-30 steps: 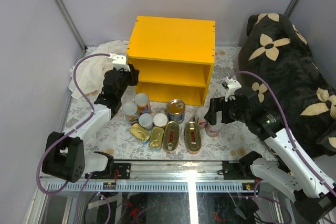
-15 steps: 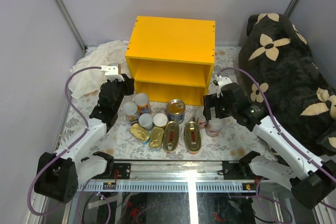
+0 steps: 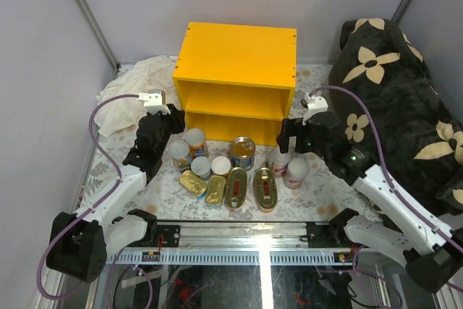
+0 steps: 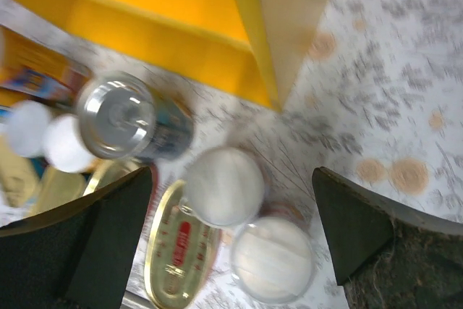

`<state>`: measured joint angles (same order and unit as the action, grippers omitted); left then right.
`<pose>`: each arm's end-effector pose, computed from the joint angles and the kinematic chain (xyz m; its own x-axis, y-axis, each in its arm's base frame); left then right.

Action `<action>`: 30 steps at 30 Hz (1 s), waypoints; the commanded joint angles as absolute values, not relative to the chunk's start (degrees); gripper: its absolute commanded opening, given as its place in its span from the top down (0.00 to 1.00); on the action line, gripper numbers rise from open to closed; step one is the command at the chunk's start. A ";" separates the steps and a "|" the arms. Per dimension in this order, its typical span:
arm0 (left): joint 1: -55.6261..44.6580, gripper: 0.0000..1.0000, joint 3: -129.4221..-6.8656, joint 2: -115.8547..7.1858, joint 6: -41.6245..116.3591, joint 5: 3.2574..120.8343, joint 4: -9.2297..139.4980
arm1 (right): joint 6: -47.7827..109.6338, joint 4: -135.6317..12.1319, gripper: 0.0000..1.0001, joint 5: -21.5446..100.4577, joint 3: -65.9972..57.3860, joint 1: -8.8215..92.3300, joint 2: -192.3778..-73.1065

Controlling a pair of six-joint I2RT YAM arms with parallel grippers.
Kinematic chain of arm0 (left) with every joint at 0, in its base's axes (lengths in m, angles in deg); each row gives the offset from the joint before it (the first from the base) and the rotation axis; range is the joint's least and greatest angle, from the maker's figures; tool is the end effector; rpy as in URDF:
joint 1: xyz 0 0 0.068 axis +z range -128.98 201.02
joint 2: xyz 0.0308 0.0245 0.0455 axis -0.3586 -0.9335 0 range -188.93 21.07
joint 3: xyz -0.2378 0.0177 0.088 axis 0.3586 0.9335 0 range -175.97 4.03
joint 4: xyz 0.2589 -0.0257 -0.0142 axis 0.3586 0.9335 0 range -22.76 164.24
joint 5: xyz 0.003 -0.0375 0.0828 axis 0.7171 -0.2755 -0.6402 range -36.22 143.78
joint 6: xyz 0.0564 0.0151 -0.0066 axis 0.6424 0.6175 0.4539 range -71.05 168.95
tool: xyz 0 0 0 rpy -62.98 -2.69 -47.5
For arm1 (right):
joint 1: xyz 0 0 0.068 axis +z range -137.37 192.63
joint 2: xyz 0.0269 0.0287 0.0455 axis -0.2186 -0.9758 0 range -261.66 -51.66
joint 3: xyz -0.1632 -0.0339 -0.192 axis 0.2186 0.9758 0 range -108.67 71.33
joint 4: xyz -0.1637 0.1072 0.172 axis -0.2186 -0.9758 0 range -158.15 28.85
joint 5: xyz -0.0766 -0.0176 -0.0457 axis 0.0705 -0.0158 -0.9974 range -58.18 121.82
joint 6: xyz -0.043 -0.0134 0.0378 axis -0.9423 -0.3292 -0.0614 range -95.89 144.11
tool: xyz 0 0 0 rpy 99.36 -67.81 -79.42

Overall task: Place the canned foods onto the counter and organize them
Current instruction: Move the counter to the center of the board, then pick up the canned food from the center of the board.

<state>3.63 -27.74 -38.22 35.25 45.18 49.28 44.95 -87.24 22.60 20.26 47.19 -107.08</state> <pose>0.2440 -0.0697 0.2450 -0.1906 -0.1856 -0.9640 0.1126 0.9713 -0.2093 0.1924 0.1243 0.2975 -0.5486 0.0485 -0.8347 -0.2686 0.9352 0.2309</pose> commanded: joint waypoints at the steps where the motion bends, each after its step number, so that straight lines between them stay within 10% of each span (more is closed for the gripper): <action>1: 3.27 0.67 -28.41 -38.16 35.00 44.75 48.54 | 44.72 -75.09 0.01 30.55 14.82 47.72 -101.12; 5: 3.17 0.66 -28.34 -37.00 35.06 44.56 48.86 | 41.86 -73.18 0.00 34.32 11.55 48.32 -103.84; 15: 2.72 0.65 -27.70 -35.27 35.24 43.36 49.23 | 33.48 -75.87 0.01 -1.22 10.60 80.15 -113.12; 30: 2.72 0.58 -26.93 -34.84 34.88 44.32 49.25 | 43.76 -81.08 0.01 3.89 23.20 66.86 -110.43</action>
<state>3.04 -27.72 -35.88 35.25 44.51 50.48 39.18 -79.68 -0.08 21.00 72.46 -107.10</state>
